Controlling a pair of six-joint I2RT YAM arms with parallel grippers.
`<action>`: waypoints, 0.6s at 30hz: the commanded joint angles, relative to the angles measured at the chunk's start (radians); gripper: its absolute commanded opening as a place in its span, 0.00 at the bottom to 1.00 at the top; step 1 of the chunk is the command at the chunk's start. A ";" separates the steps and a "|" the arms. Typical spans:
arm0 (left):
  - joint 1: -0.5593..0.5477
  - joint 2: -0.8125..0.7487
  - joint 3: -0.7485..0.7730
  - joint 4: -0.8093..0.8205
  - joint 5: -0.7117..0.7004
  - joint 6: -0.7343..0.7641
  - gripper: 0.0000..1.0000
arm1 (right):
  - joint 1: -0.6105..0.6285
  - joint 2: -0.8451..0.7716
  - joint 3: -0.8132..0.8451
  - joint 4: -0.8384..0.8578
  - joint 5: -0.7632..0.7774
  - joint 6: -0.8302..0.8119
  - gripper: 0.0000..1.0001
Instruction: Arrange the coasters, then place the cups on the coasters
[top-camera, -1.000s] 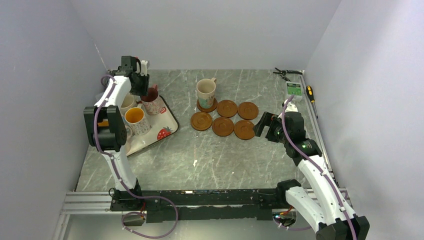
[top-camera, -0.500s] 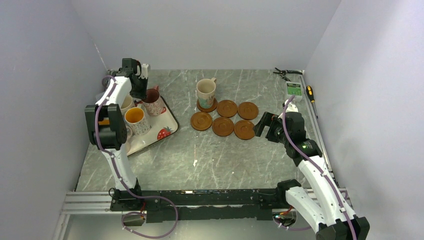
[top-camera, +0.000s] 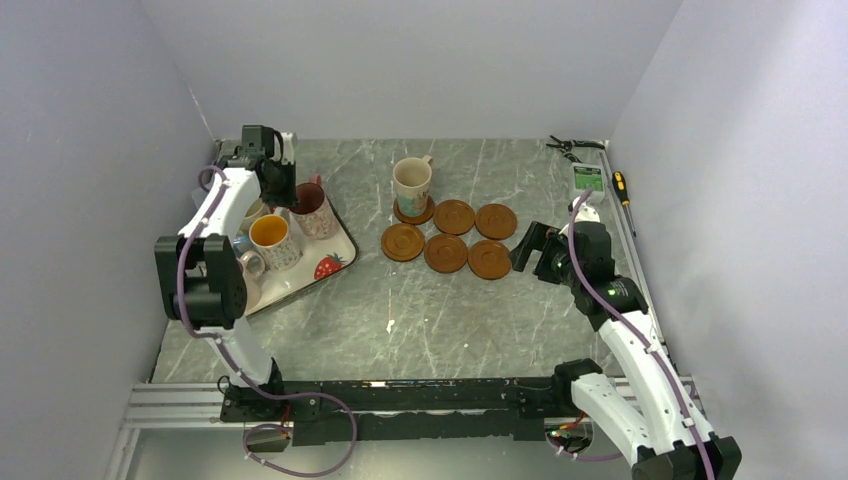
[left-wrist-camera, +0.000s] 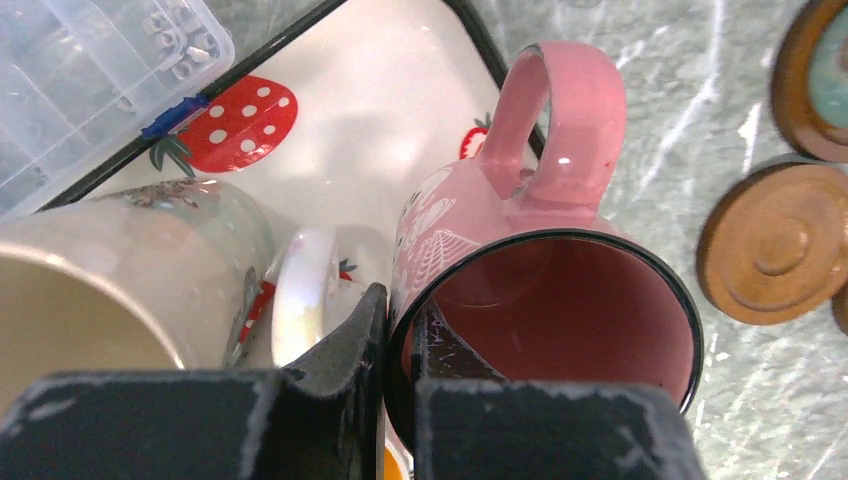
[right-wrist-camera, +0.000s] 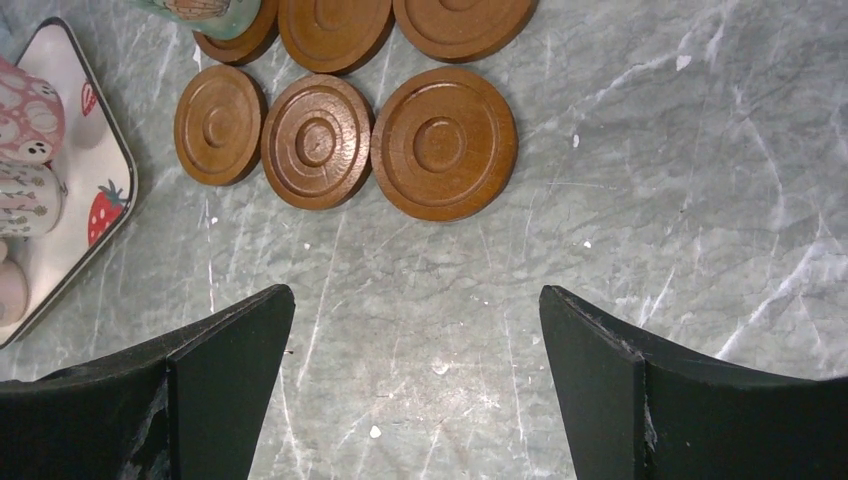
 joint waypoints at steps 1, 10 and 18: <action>-0.054 -0.168 0.004 0.089 -0.007 -0.105 0.03 | -0.001 -0.006 0.079 -0.023 0.025 0.019 0.98; -0.237 -0.292 -0.060 -0.003 -0.109 -0.229 0.03 | 0.087 0.058 0.168 -0.040 0.084 0.086 0.93; -0.464 -0.399 -0.214 0.055 -0.177 -0.439 0.03 | 0.435 0.256 0.340 -0.055 0.308 0.131 0.91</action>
